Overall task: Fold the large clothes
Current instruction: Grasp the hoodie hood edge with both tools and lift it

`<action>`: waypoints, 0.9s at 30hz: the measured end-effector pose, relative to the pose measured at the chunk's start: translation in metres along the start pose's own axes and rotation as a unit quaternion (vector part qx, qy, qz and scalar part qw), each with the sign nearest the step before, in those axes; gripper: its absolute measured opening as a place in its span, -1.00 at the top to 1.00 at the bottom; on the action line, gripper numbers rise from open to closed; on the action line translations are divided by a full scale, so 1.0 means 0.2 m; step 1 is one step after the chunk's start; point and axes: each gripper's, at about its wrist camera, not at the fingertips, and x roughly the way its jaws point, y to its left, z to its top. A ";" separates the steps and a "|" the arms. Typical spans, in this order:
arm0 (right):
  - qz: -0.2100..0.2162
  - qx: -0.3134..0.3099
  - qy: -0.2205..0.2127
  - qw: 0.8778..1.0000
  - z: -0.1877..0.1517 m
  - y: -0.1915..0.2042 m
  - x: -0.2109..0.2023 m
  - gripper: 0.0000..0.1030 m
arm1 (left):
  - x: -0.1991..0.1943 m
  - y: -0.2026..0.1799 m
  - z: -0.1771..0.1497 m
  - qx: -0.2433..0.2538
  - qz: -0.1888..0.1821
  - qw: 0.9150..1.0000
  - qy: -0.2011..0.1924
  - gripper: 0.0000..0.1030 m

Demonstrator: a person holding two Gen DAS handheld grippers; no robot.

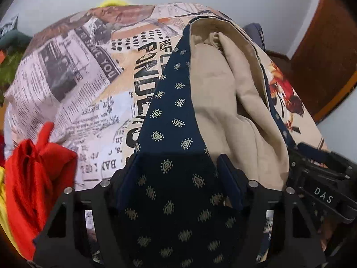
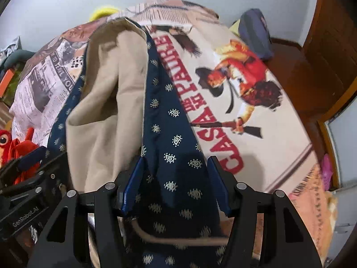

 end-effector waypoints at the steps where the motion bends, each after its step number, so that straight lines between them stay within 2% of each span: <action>1: 0.004 0.008 0.001 1.000 -0.01 -0.02 0.02 -0.06 | 0.01 0.01 0.00 -0.001 0.005 1.000 -0.008 -0.37; 2: 0.007 0.012 -0.001 1.000 -0.01 -0.02 0.02 -0.07 | 0.01 0.01 0.00 -0.001 0.014 1.000 -0.009 -0.35; 5: 0.018 0.005 -0.006 1.000 -0.03 -0.03 0.03 -0.01 | 0.01 0.05 0.00 -0.022 0.010 1.000 -0.007 -0.06; 7: 0.034 0.015 0.003 0.999 -0.04 -0.05 0.03 0.25 | 0.00 0.06 0.00 -0.030 0.008 1.000 -0.005 0.33; 8: 0.037 0.015 0.006 0.999 -0.05 -0.05 0.02 0.50 | 0.00 0.06 0.00 -0.027 0.010 1.000 -0.004 0.46; 9: 0.033 0.009 0.007 0.999 -0.05 -0.04 0.01 0.73 | -0.01 0.06 -0.01 -0.021 0.017 1.000 -0.002 0.69; 10: 0.027 0.002 0.007 1.000 -0.06 -0.03 0.00 0.79 | -0.03 0.05 -0.01 -0.016 0.023 1.000 0.002 0.74; 13: 0.000 -0.011 -0.001 1.000 -0.08 0.00 -0.06 0.85 | -0.11 0.05 -0.01 -0.018 0.018 1.000 0.001 0.79; 21: 0.029 -0.019 -0.042 0.999 -0.15 -0.02 -0.46 0.86 | -0.54 0.00 -0.07 0.019 -0.020 0.999 -0.046 0.80; 27: 0.050 -0.046 -0.062 0.996 -0.31 0.01 -0.74 0.86 | -0.84 -0.02 -0.28 0.061 -0.032 0.995 -0.066 0.80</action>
